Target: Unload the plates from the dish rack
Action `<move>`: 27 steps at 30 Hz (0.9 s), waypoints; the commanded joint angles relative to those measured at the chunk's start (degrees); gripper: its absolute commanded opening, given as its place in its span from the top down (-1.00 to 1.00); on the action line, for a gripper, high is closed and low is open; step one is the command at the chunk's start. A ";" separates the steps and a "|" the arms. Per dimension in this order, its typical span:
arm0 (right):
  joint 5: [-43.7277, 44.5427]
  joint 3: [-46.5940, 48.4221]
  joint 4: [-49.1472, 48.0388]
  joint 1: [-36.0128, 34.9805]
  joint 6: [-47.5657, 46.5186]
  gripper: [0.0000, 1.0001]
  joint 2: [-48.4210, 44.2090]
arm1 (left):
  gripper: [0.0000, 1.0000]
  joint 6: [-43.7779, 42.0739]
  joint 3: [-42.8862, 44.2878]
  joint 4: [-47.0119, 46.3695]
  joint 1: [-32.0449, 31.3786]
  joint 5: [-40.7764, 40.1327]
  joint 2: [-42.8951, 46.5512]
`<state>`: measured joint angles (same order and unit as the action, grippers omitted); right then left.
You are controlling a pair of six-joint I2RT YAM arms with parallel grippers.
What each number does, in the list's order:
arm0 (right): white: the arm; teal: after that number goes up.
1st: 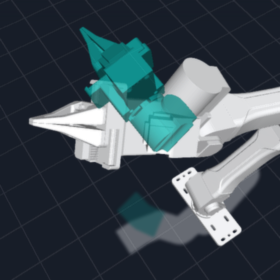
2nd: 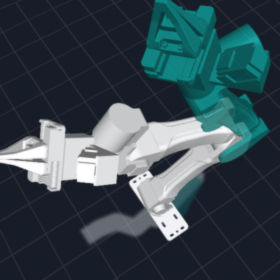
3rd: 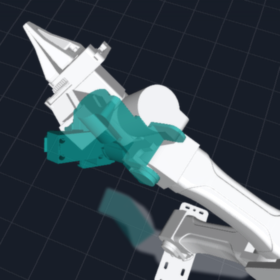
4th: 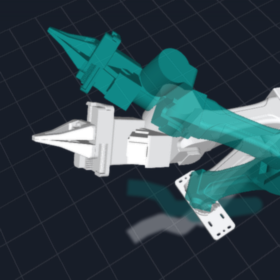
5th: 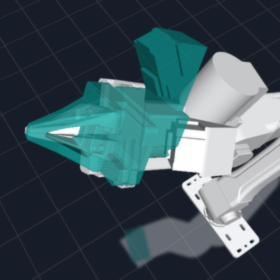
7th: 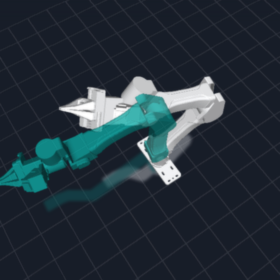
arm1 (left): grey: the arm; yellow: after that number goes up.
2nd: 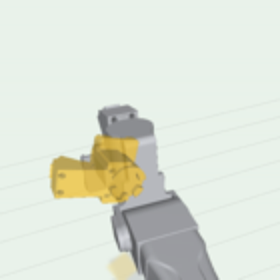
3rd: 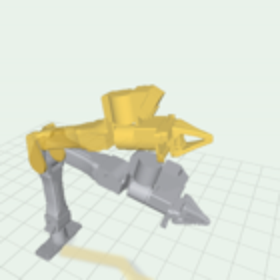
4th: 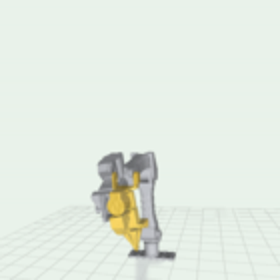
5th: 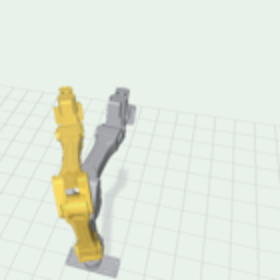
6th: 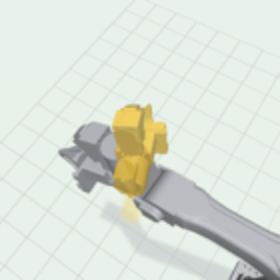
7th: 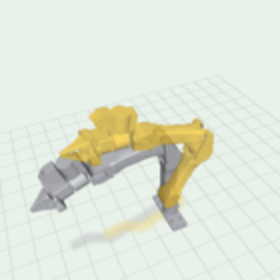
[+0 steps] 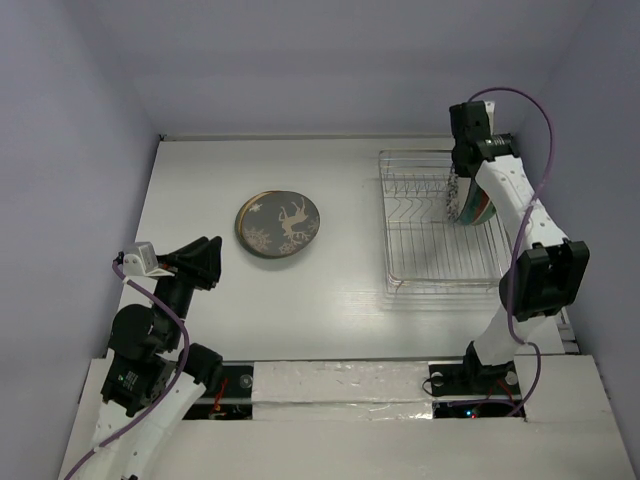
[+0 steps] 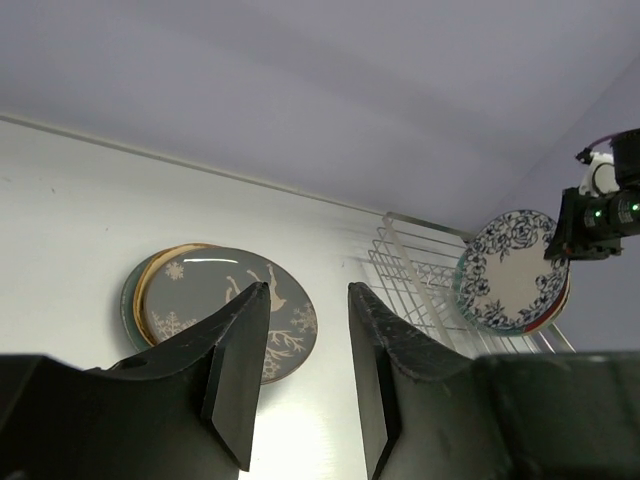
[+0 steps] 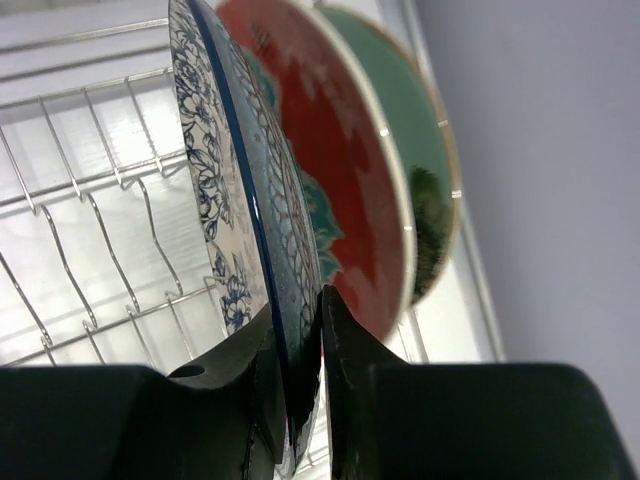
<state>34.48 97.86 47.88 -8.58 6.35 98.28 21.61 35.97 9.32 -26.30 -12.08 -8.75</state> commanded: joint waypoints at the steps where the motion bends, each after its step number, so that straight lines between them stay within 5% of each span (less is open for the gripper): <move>1: 7.97 9.08 -1.56 -1.61 -1.17 1.00 -3.35 | 0.31 0.19 -0.37 -1.68 -0.41 0.21 0.05; 7: 6.13 13.84 -0.33 -2.85 2.96 1.00 -8.10 | 0.28 0.28 -0.19 -1.59 -0.41 0.21 -0.12; 13: -12.39 5.51 -7.87 -4.33 12.80 1.00 -18.99 | 0.26 0.19 -0.28 -1.59 -0.41 0.21 -0.39; 21: -35.95 -21.38 -42.66 -14.86 36.58 1.00 -25.51 | 0.24 0.37 -0.28 -1.59 -0.41 0.21 -1.09; 27: -42.03 -21.14 -54.82 -20.42 42.87 1.00 -13.22 | 0.24 0.28 -0.28 -1.50 -0.41 0.21 -2.14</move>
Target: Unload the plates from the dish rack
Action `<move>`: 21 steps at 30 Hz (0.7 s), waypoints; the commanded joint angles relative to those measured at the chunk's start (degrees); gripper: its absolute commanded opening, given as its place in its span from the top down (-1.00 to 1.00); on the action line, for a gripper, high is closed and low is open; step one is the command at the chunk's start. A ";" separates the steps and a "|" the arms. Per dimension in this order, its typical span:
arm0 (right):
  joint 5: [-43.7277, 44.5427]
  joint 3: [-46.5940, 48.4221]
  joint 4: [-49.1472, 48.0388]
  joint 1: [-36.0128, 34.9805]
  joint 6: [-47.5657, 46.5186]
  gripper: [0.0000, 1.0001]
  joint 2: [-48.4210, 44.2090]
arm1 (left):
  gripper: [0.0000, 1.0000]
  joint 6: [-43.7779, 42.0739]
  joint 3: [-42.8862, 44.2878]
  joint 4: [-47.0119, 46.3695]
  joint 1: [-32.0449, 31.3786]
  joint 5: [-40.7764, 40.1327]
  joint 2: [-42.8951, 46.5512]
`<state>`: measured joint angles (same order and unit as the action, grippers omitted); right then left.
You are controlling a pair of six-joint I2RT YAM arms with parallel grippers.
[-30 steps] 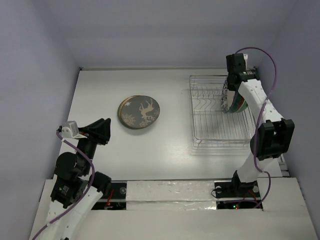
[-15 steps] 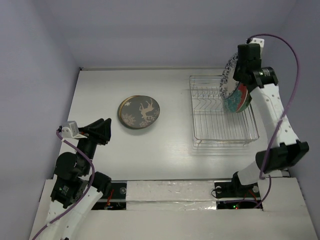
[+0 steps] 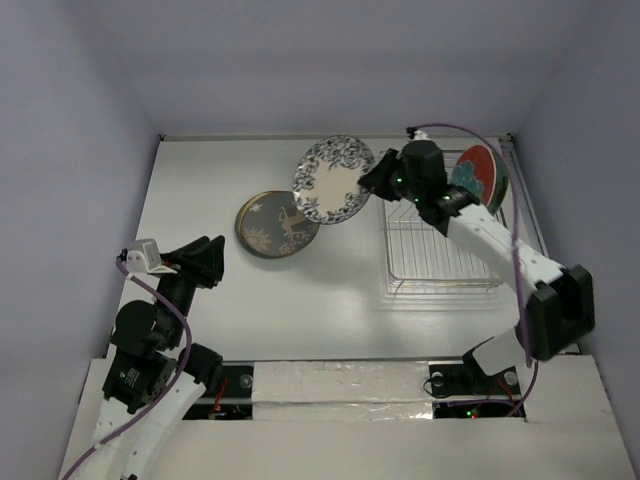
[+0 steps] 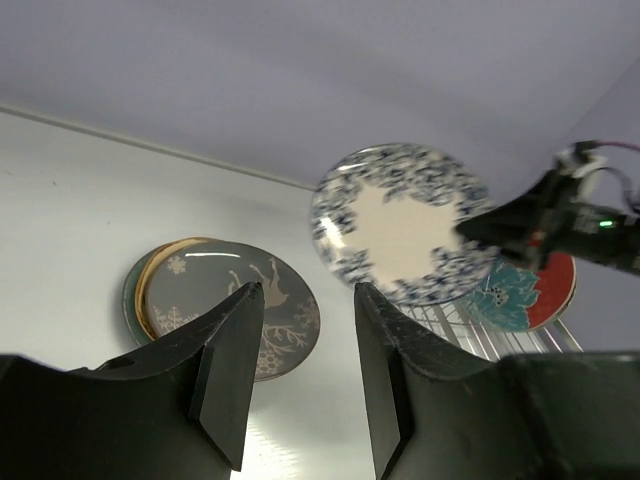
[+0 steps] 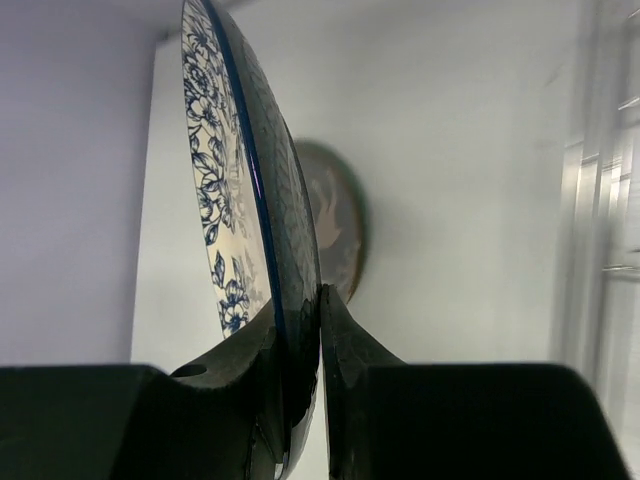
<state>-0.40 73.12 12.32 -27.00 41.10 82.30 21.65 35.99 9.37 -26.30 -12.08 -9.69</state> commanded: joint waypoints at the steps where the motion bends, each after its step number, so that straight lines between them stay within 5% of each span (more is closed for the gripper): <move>1: -7.24 4.30 -19.78 -3.83 8.81 1.00 4.25 | 0.24 0.24 -0.39 -1.46 -0.41 0.21 -1.29; 11: -9.61 5.81 -33.04 -10.70 18.57 1.00 20.43 | 0.21 0.32 -0.13 -1.19 -0.41 0.21 -2.43; 21: -9.62 6.16 -35.78 -12.99 21.56 1.00 27.82 | 0.19 0.32 -0.22 -1.19 -0.41 0.21 -2.08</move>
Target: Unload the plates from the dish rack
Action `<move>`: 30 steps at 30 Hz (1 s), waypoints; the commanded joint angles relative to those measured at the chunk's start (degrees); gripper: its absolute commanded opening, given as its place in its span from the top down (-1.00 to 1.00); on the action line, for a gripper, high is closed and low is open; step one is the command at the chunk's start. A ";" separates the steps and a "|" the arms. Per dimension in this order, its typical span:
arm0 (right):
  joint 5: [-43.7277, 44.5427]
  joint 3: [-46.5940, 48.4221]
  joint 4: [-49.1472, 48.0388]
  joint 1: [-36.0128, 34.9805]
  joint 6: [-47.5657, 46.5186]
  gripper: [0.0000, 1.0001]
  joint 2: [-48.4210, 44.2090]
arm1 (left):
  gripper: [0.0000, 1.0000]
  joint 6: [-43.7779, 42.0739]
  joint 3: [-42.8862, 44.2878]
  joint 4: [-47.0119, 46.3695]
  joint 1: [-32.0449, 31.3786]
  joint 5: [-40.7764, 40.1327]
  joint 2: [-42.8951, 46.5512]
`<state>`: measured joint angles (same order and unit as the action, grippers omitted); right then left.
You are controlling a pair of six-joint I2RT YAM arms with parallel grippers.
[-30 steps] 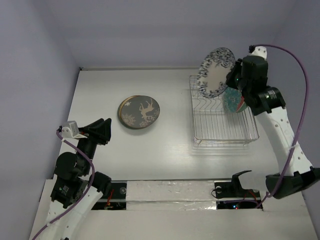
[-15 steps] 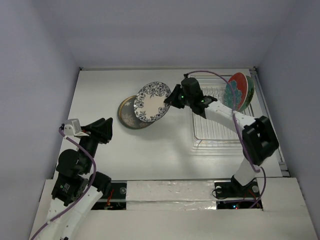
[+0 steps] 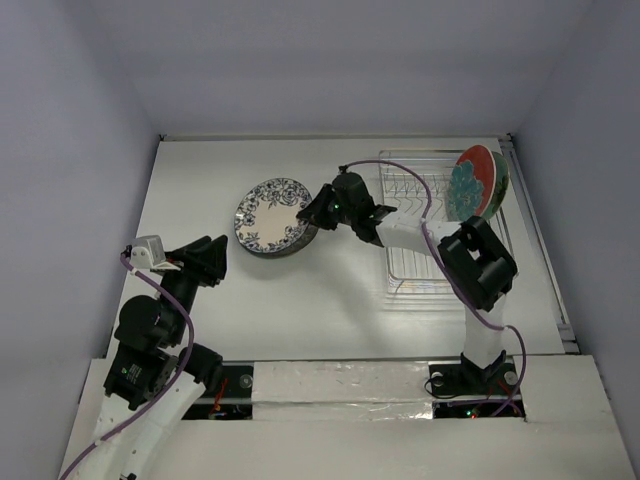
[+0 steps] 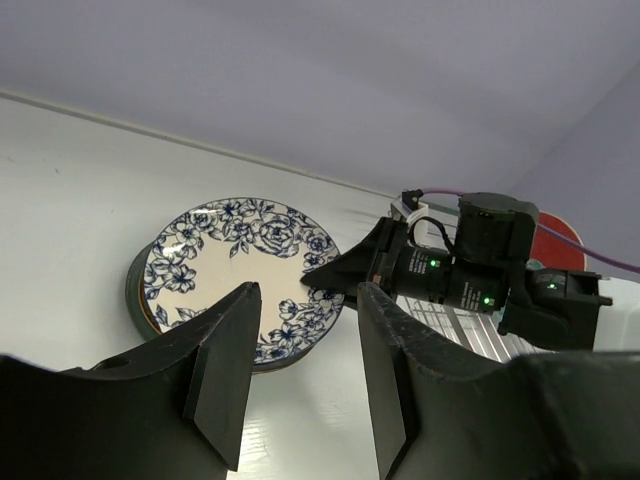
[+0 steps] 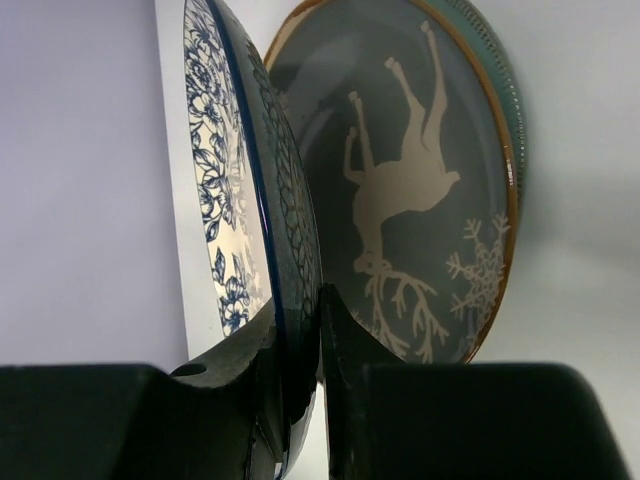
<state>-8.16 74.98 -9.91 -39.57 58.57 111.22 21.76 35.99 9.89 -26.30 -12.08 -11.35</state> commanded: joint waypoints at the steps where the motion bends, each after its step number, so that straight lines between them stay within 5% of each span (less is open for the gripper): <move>1: -1.42 4.21 -13.64 -0.42 4.36 1.00 -1.01 | 0.19 0.21 -0.13 -1.80 -0.41 0.21 -0.34; 8: -1.24 3.68 -13.03 -0.42 4.01 0.93 0.14 | 0.18 0.30 -0.22 -1.80 0.11 0.21 -0.25; 15: -1.68 1.93 -13.03 -0.42 3.75 0.62 1.28 | 0.18 0.30 -0.22 -1.80 0.11 0.21 0.11; 26: -2.29 1.75 -10.48 -0.42 2.34 0.50 1.98 | 0.18 0.21 -0.13 -1.72 0.11 0.21 0.37; 30: -1.25 3.68 -3.28 -0.42 -0.90 0.25 2.07 | 0.18 0.30 -0.22 -1.72 0.11 0.21 0.37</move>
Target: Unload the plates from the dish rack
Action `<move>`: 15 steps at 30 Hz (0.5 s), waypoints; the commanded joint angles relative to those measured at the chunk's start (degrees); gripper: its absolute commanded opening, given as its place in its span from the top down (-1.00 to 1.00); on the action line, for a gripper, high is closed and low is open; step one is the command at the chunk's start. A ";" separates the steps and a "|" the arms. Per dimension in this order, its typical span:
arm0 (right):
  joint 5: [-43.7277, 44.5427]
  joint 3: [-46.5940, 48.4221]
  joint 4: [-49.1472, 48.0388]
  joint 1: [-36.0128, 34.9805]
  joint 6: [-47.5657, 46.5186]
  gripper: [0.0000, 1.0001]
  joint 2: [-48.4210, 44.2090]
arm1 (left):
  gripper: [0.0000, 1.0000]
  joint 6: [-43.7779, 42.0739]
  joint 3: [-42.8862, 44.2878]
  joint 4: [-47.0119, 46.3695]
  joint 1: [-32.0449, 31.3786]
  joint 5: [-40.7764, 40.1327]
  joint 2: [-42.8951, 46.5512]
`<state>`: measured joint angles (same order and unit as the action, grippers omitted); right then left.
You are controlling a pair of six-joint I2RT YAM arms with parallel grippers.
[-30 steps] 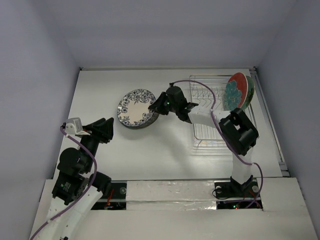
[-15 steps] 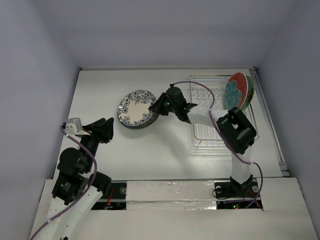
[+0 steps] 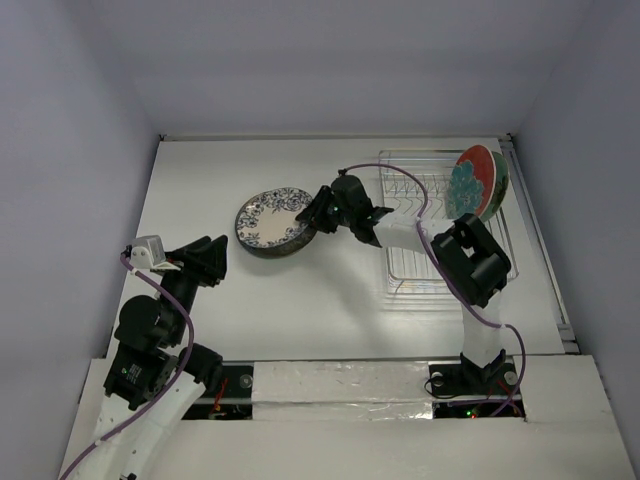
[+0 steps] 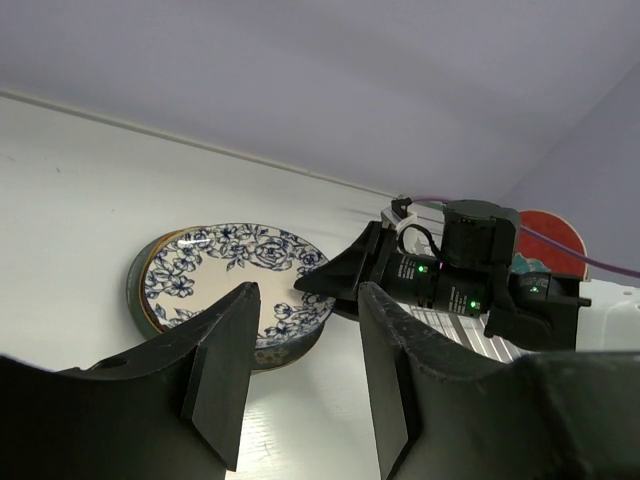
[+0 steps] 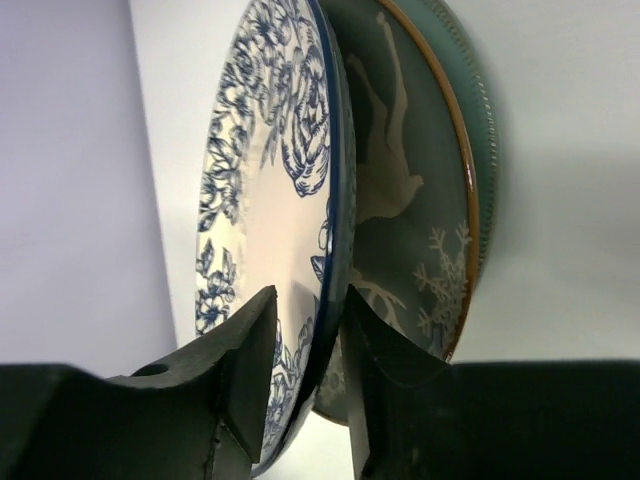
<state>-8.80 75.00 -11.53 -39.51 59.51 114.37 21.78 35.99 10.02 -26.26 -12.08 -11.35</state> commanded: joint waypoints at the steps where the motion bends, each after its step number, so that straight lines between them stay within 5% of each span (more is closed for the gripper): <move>1: -0.35 4.27 -0.70 -0.48 -3.42 0.22 -1.08 | 0.17 0.19 -0.13 -1.85 0.07 0.21 0.54; 7: 1.32 6.21 8.18 -0.48 -9.30 0.07 -0.64 | 0.18 0.19 -0.13 -1.94 0.07 0.21 1.25; 15: 8.17 11.56 25.92 -0.48 -19.42 -0.61 -1.07 | 0.18 0.19 -0.13 -1.94 0.07 0.21 1.60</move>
<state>-5.19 82.87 5.67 -39.53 46.57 114.39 21.78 35.99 10.13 -26.24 -12.08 -10.33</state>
